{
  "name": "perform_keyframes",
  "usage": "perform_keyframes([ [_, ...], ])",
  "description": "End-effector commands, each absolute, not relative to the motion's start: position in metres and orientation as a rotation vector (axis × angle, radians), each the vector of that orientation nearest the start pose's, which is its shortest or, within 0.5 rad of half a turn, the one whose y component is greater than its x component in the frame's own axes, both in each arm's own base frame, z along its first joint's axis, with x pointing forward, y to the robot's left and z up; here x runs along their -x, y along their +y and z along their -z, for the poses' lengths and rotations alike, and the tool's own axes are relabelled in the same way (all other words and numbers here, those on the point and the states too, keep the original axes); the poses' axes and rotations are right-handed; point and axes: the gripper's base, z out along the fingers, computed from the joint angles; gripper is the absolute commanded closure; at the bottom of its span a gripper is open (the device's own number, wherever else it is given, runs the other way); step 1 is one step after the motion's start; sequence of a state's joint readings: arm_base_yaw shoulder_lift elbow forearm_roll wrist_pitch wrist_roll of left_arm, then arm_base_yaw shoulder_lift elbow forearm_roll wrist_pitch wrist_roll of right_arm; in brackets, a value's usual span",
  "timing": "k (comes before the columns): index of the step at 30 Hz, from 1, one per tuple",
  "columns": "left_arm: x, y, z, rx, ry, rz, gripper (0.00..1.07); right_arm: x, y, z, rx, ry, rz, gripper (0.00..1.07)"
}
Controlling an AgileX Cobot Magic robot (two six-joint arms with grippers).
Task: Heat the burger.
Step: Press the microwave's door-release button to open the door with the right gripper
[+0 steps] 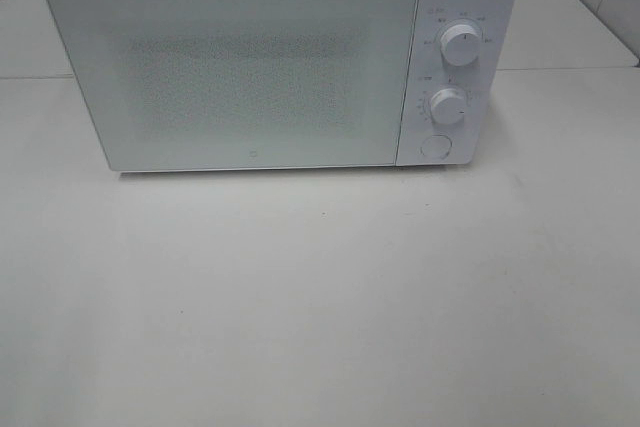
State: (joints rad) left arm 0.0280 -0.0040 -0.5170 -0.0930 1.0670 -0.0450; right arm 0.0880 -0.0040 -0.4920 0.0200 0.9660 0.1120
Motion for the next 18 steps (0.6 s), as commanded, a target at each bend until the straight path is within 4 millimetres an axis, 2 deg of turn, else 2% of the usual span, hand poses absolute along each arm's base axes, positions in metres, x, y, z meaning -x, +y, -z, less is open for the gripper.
perform_keyframes([
  [1,0.009,-0.008,-0.282,0.073,2.018,0.132,0.06,0.005,0.001,-0.283,-0.038,1.924,-0.158,0.38],
  [8,0.009,-0.008,-0.282,0.073,2.018,0.132,0.06,0.005,0.001,-0.294,-0.034,1.855,-0.169,0.38],
  [17,0.009,-0.008,-0.282,0.073,2.018,0.132,0.06,-0.023,0.003,-0.315,-0.036,1.731,-0.173,0.38],
  [18,0.009,-0.008,-0.282,0.073,2.018,0.132,0.06,-0.031,0.004,-0.316,-0.036,1.721,-0.173,0.38],
])
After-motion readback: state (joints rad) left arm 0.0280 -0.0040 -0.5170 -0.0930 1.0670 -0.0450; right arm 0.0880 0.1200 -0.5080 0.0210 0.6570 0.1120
